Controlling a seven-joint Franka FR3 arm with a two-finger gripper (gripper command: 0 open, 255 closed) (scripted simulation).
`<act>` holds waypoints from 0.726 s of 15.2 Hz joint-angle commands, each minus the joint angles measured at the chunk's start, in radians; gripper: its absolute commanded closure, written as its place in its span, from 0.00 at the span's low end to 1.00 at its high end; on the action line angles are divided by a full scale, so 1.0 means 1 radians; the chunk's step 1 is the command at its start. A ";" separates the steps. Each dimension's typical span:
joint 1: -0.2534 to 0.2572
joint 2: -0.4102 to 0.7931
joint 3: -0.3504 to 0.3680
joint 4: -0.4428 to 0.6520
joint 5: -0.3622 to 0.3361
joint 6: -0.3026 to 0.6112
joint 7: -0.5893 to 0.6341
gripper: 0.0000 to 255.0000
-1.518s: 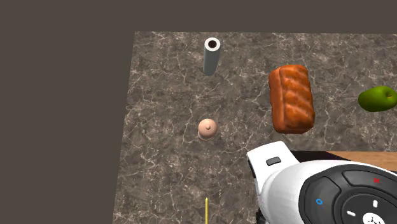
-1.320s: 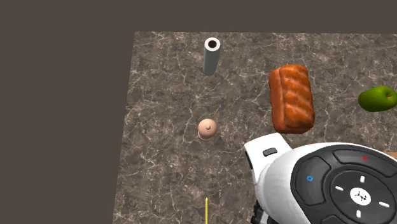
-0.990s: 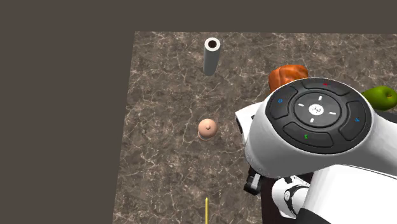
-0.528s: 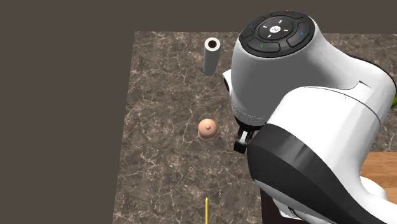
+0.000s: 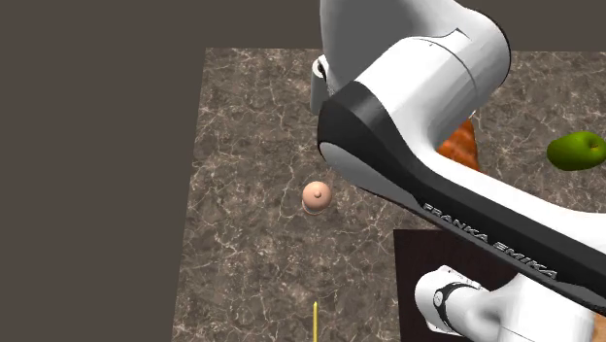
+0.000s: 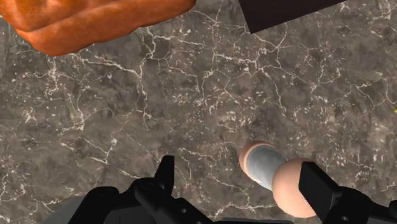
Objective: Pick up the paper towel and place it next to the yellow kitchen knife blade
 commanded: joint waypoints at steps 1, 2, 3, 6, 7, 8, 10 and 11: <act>-0.012 0.079 -0.026 0.064 0.016 0.013 -0.056 0.00; -0.018 0.118 -0.036 0.100 0.027 0.015 -0.081 0.00; -0.026 0.158 -0.045 0.138 0.039 0.016 -0.107 0.00; -0.057 0.283 -0.066 0.261 0.081 0.010 -0.181 0.00; -0.070 0.325 -0.071 0.306 0.097 0.005 -0.205 0.00; -0.084 0.369 -0.074 0.353 0.113 -0.002 -0.228 0.00; -0.117 0.457 -0.076 0.454 0.145 -0.021 -0.271 0.00; -0.136 0.502 -0.076 0.509 0.162 -0.033 -0.291 0.00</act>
